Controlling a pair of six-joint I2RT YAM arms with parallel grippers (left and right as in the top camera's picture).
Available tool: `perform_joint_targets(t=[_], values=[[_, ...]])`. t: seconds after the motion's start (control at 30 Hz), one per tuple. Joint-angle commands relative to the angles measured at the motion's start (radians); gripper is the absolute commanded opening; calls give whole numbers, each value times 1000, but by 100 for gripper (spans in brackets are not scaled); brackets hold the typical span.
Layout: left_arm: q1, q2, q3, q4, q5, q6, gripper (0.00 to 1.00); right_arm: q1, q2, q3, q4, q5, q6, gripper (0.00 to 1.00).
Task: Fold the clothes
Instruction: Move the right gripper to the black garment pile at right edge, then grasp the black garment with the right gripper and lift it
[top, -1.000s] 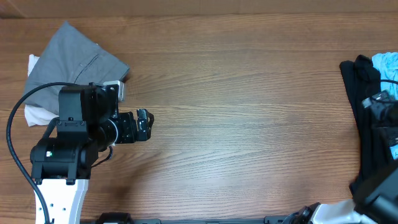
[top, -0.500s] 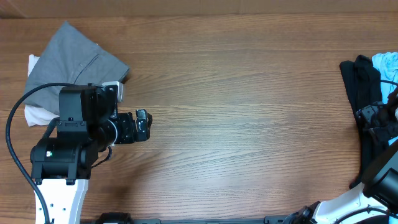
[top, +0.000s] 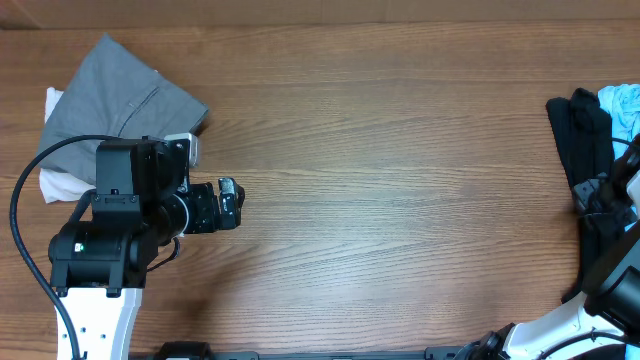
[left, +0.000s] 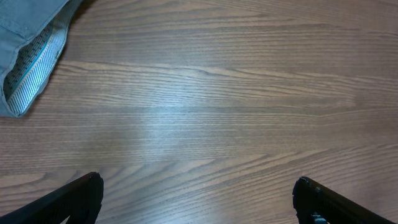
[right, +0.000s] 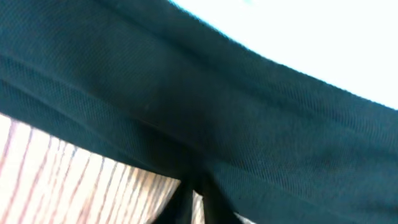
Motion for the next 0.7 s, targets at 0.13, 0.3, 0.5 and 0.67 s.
perform_joint_targets(t=[0.13,0.3,0.5,0.67], values=[[-6,4,28,-2,-5,23,100,7,-13,81,-37,-83,-24,5],[-6,4,28,-3,-5,23,100,7,-11,51,-41,-66,-33,60],[-6,4,28,-13,-5,23,100,7,-11,-31,21,-11,-32,60],[-6,4,28,-13,-6,23,100,7,-11,-39,28,32,-29,53]])
